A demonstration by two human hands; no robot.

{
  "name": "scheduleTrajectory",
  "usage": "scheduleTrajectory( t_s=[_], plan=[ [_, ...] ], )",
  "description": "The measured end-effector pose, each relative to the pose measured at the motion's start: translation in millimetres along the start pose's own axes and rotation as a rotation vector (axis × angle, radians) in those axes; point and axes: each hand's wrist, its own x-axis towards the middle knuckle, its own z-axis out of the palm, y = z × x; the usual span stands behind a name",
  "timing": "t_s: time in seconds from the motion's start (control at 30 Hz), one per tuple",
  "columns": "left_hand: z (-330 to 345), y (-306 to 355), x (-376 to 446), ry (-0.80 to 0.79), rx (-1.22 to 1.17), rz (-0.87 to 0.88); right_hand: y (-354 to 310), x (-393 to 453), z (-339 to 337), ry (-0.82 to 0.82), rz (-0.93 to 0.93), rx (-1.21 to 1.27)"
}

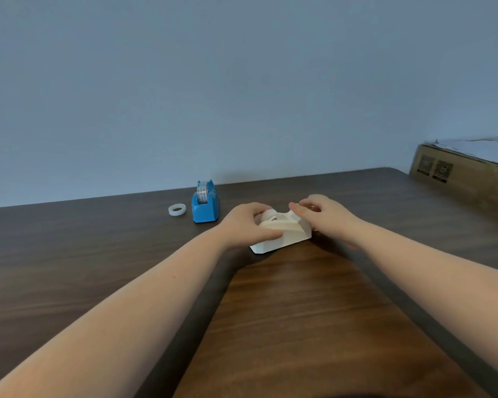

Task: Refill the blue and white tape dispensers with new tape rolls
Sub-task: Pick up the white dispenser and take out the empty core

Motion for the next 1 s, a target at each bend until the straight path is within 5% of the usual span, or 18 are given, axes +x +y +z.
scheduleTrajectory(
  t_s=[0.37, 0.57, 1.0],
  plan=[
    [-10, -3, -30, -0.079, -0.048, -0.002, -3, -29, 5, -0.169, -0.073, -0.045],
    [-9, -5, -35, 0.086, -0.144, -0.016, -2, -31, 7, -0.150, -0.079, -0.037],
    [-5, 1, -40, 0.171, -0.132, -0.047, 2, -35, 9, -0.132, -0.075, -0.009]
  ],
)
